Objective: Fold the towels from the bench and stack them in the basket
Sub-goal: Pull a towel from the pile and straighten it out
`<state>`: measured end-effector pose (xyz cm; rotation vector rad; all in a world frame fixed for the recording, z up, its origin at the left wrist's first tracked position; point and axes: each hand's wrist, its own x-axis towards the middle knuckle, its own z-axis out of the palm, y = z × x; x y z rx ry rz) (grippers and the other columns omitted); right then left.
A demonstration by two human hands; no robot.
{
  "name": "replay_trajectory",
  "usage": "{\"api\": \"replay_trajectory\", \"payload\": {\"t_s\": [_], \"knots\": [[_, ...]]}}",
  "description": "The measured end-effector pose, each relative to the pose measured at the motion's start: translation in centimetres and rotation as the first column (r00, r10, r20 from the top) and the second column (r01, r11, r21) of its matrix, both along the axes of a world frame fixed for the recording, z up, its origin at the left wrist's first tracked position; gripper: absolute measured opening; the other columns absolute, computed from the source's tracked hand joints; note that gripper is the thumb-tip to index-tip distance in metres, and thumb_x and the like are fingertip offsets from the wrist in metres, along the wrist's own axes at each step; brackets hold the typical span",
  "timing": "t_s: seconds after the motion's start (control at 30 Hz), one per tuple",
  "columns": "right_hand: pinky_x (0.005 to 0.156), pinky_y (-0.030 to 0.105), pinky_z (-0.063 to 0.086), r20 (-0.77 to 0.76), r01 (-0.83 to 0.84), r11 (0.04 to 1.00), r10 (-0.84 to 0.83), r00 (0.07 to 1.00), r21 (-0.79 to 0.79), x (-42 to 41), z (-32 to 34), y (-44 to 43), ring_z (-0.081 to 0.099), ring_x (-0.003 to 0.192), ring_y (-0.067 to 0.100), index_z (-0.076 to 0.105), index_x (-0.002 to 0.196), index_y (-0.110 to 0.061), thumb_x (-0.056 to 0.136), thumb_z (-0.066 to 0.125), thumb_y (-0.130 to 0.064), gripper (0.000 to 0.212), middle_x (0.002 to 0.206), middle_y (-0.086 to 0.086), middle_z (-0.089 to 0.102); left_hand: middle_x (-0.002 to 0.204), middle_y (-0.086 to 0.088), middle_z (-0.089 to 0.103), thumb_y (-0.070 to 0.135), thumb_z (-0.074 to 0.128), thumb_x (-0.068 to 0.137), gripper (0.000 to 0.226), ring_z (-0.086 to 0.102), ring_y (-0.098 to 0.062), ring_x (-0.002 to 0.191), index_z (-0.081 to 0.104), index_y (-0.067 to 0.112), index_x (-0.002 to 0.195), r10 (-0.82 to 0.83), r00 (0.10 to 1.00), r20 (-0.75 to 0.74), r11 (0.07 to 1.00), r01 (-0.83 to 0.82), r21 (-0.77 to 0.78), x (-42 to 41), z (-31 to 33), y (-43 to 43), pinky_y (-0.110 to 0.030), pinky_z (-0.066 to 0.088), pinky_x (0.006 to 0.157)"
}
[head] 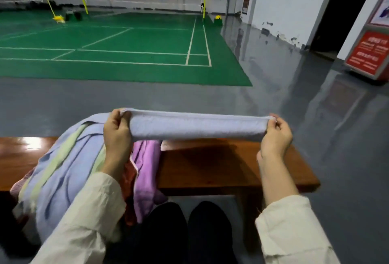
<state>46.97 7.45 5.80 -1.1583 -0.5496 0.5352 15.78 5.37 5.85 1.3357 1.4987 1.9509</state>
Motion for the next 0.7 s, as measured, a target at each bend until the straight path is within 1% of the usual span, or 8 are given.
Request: {"api": "replay_trajectory", "payload": {"t_s": [0.07,0.13,0.23,0.33,0.43,0.5,0.6,0.7], "knots": [[0.072,0.008,0.043,-0.015,-0.011,0.997,0.010,1.000,-0.081,-0.1,-5.0,-2.3,0.055,0.097,0.016,0.060,0.106,-0.009,0.096,0.047,-0.003,0.017,0.103,0.009,0.061,0.069,0.007,0.049,0.006,0.047,0.096,0.022,0.041,0.002,0.063,0.055,0.015,0.077,-0.003,1.000,-0.008,0.995,0.002,-0.101,-0.3,-5.1,-2.2,-0.012,0.036,0.058],[0.075,0.011,0.045,-0.038,-0.038,0.982,0.031,0.999,-0.186,-0.5,-9.2,-4.7,0.056,0.097,0.015,0.060,0.103,-0.013,0.096,0.048,-0.006,0.015,0.104,0.006,0.062,0.070,0.006,0.053,0.007,0.048,0.096,0.018,0.045,-0.003,0.068,0.059,0.012,0.082,-0.008,0.999,-0.041,0.979,-0.001,-0.204,-1.1,-9.8,-4.2,-0.017,0.038,0.063],[0.087,0.027,0.047,-0.052,-0.068,0.947,0.055,0.997,-0.313,-1.3,-13.7,-7.3,0.057,0.100,0.018,0.062,0.103,-0.010,0.096,0.048,-0.007,0.016,0.106,0.006,0.063,0.074,0.003,0.057,0.006,0.048,0.096,0.018,0.048,-0.007,0.071,0.062,0.012,0.087,-0.027,0.998,-0.056,0.950,0.008,-0.312,-2.0,-14.7,-6.8,-0.014,0.039,0.064],[0.089,0.029,0.044,0.018,-0.070,0.923,0.083,0.996,-0.378,-1.6,-16.0,-8.1,0.058,0.101,0.020,0.063,0.103,-0.012,0.097,0.048,-0.007,0.017,0.105,0.006,0.064,0.081,-0.004,0.056,0.008,0.045,0.099,0.014,0.046,-0.009,0.073,0.058,0.006,0.093,-0.008,0.994,-0.108,0.936,-0.031,-0.351,-2.2,-16.7,-7.8,-0.011,0.038,0.063],[0.088,0.029,0.045,0.156,-0.077,0.906,0.154,0.976,-0.416,-1.4,-16.3,-7.6,0.059,0.101,0.021,0.061,0.103,-0.015,0.097,0.048,-0.009,0.016,0.103,0.003,0.063,0.087,-0.003,0.055,0.013,0.047,0.099,0.009,0.047,-0.007,0.080,0.055,0.010,0.098,0.008,0.988,-0.155,0.928,-0.065,-0.367,-2.2,-16.8,-6.7,-0.021,0.035,0.071],[0.088,0.030,0.045,0.266,-0.102,0.900,0.232,0.936,-0.424,-1.5,-15.9,-6.9,0.058,0.101,0.021,0.060,0.104,-0.016,0.097,0.048,-0.008,0.017,0.104,0.001,0.062,0.084,0.000,0.056,0.016,0.052,0.098,0.008,0.048,-0.004,0.075,0.056,0.010,0.097,-0.036,0.989,-0.142,0.923,-0.022,-0.383,-1.9,-16.1,-5.5,-0.024,0.036,0.072],[0.094,0.024,0.043,0.434,-0.145,0.884,0.354,0.829,-0.444,-3.0,-15.3,-5.4,0.053,0.108,0.013,0.060,0.118,-0.012,0.095,0.047,-0.002,0.028,0.122,0.001,0.056,0.073,0.007,0.057,0.017,0.060,0.093,0.008,0.048,0.005,0.060,0.060,0.015,0.085,-0.139,0.976,-0.167,0.923,0.067,-0.378,-1.2,-14.2,-3.7,-0.013,0.039,0.061],[0.102,0.023,0.041,0.543,-0.279,0.879,0.462,0.701,-0.387,-7.1,-14.6,-4.0,0.049,0.117,0.007,0.057,0.124,-0.013,0.093,0.053,-0.005,0.033,0.129,-0.003,0.054,0.073,0.010,0.061,0.017,0.067,0.087,0.013,0.051,0.007,0.061,0.063,0.024,0.078,-0.180,0.975,-0.130,0.917,0.118,-0.380,-0.6,-12.8,-2.0,-0.009,0.039,0.062]]}}
